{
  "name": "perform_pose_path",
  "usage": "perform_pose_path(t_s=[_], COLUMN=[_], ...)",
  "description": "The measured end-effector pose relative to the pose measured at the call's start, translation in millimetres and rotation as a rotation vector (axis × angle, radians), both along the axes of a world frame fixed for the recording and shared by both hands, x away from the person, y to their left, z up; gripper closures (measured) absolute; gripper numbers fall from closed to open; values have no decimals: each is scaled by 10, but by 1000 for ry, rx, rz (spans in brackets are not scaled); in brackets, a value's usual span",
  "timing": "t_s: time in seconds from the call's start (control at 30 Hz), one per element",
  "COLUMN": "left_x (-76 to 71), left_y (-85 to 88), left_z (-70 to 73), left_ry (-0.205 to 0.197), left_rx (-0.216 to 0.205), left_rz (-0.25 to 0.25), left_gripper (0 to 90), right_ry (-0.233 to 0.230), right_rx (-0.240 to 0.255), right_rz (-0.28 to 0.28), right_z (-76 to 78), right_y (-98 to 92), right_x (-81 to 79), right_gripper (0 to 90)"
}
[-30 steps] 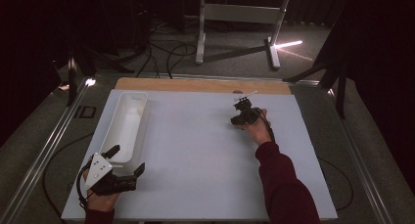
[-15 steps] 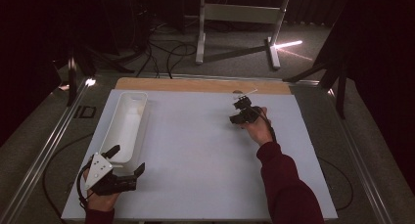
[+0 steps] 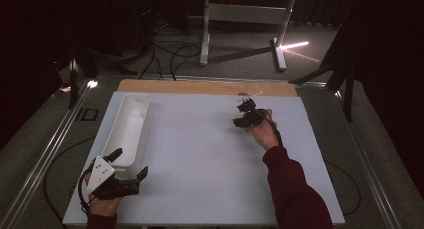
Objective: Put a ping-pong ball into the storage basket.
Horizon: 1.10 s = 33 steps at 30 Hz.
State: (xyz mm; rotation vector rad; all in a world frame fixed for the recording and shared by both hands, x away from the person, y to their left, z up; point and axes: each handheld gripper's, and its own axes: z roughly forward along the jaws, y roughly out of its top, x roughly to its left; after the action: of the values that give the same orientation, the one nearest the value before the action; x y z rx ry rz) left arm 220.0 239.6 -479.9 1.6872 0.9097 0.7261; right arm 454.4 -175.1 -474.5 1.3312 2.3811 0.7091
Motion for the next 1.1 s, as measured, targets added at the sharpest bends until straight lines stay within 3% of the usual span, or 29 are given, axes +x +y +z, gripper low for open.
perform_pose_path(t_s=[1.1], left_x=[1], left_y=[-8], left_z=[-2], left_ry=[0], left_rx=[0], left_rz=[0], left_gripper=[2], right_ry=[-58], right_rx=[31], right_rz=[79], right_z=[229], right_y=[161], right_x=[-205], right_gripper=[504])
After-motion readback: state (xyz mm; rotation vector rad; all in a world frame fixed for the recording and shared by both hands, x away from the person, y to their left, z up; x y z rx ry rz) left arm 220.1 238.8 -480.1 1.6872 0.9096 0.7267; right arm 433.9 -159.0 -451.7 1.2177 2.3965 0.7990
